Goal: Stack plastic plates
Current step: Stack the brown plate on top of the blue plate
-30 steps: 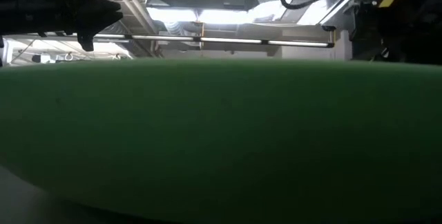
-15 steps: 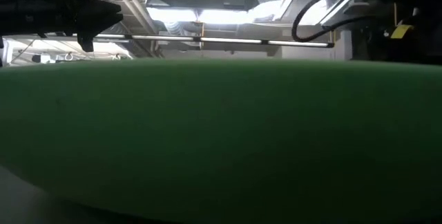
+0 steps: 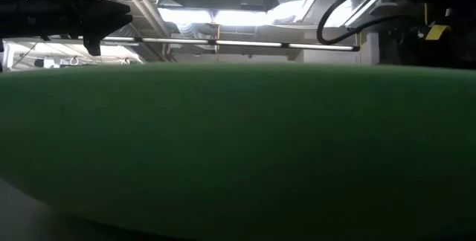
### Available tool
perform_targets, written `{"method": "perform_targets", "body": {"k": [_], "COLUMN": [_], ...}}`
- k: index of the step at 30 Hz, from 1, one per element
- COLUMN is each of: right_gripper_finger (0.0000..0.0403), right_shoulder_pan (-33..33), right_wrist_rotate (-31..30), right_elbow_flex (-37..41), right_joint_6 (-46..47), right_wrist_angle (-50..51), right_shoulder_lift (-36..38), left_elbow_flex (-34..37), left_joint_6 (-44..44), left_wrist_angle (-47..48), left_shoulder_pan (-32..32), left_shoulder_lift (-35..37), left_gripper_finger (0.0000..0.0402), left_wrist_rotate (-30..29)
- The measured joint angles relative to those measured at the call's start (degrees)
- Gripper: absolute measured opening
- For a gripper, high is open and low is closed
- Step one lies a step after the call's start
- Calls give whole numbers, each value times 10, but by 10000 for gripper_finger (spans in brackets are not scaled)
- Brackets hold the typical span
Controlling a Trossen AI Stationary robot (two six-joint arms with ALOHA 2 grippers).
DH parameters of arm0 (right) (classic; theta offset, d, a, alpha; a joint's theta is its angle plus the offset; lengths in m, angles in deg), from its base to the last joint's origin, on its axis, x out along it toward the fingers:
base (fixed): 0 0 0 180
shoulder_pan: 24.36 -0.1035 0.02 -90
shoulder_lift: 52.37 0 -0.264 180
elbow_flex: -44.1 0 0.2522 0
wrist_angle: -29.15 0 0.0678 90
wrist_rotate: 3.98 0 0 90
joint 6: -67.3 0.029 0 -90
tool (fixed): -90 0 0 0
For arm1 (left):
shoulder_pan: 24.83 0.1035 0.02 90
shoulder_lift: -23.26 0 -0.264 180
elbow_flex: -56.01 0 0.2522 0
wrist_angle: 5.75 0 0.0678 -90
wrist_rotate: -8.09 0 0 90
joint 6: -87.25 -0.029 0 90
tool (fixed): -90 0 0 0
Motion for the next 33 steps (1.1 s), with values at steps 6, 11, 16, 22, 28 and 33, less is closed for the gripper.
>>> {"method": "perform_targets", "body": {"k": [6, 11, 16, 22, 28, 33], "right_gripper_finger": [133, 133, 132, 96, 35, 4], "right_shoulder_pan": [0, 0, 0, 1, 1, 12], "right_wrist_rotate": [1, 18, 21, 21, 21, 40], "right_elbow_flex": [0, 0, -2, -2, -2, -1], "right_joint_6": [-3, -34, -49, -60, -60, -60], "right_wrist_angle": [-16, -37, -36, -36, -34, -37], "right_shoulder_lift": [-34, -65, -78, -79, -79, -78], "left_elbow_flex": [0, 0, 0, 0, 0, 0], "left_joint_6": [0, -1, -1, -1, -1, -1], "left_wrist_angle": [1, 2, 3, 4, 4, 7], "left_shoulder_pan": [0, 0, 0, 0, 0, 0], "left_shoulder_lift": [0, 0, 0, 0, 0, 0], "left_gripper_finger": [103, 103, 103, 103, 103, 103], "left_wrist_rotate": [0, 0, 0, 0, 0, -2]}}
